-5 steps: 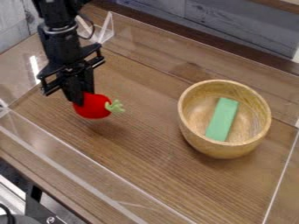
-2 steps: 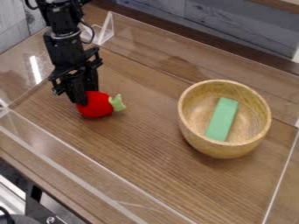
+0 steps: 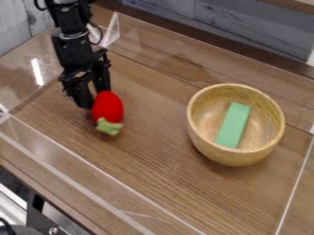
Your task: Move the red object to the left side of the table
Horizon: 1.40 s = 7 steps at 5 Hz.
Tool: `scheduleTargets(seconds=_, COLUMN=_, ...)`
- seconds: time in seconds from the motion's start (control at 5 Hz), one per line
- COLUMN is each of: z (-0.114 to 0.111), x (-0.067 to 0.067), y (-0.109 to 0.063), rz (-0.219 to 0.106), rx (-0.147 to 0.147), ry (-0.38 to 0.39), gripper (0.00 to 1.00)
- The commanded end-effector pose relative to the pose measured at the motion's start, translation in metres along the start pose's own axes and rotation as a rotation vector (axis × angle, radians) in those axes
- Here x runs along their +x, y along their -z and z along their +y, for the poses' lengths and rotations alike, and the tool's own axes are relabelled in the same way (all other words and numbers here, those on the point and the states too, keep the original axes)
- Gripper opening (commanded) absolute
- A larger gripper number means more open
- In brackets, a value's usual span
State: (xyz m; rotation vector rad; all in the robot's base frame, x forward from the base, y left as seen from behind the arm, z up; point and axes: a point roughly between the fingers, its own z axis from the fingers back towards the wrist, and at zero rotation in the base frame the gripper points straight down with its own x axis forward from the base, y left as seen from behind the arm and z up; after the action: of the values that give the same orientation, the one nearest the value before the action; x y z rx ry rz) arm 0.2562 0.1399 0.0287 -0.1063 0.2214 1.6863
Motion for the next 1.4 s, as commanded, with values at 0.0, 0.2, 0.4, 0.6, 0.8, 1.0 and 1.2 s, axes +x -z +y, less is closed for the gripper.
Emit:
scheduleTargets(seconds=0.0, z=-0.013, x=0.02, y=-0.015, rz=0.001, rx=-0.038, ry=-0.016, gripper=0.0)
scheduleTargets(seconds=0.2, z=-0.018, x=0.039, y=-0.013, rz=0.033, rx=-0.029, ry=-0.05, gripper=0.0)
scheduleTargets(seconds=0.4, z=-0.016, x=0.044, y=-0.019, rz=0.058, rx=-0.027, ry=-0.078, gripper=0.0)
scheduleTargets(seconds=0.6, z=-0.014, x=0.047, y=-0.022, rz=0.066, rx=-0.024, ry=-0.092, gripper=0.0)
scheduleTargets(seconds=0.8, z=-0.012, x=0.045, y=-0.027, rz=0.073, rx=-0.027, ry=-0.123, gripper=0.0)
scheduleTargets(seconds=1.0, z=-0.01, x=0.043, y=-0.033, rz=0.08, rx=-0.031, ry=-0.153, gripper=0.0)
scheduleTargets(seconds=1.2, z=-0.013, x=0.035, y=-0.029, rz=0.085, rx=-0.032, ry=-0.169, gripper=0.0)
